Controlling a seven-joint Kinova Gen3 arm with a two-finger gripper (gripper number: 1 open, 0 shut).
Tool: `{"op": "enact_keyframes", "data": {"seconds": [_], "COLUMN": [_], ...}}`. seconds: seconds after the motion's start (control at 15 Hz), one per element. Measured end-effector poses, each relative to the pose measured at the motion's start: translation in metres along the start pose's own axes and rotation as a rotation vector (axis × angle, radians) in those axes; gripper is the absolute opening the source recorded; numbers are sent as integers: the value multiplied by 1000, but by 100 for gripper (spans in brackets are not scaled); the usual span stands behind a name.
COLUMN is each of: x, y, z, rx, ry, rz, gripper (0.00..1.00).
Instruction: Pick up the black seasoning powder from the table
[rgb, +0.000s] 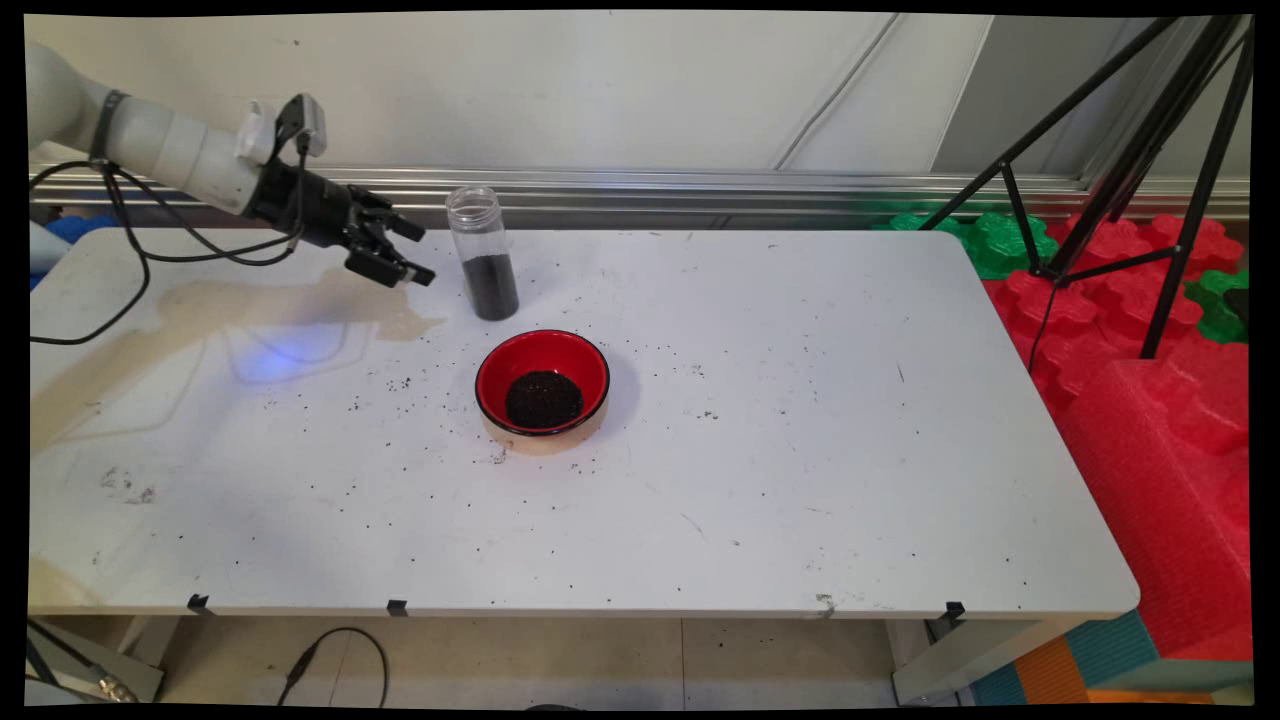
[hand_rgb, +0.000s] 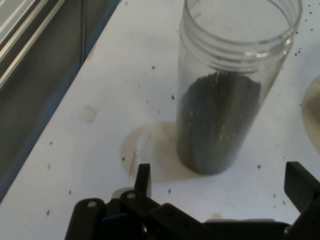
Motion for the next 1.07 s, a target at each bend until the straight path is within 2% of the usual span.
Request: {"op": "enact_keyframes", "data": {"seconds": [0.4,0.67,1.07], "x": [4,7,6], "y": [-4,-6,-8], "z": [26,48,67], "rx": [-29,-51,-64], "ry": [48,100,150], "rz": [24,34,25], "gripper": [100,100,100]}}
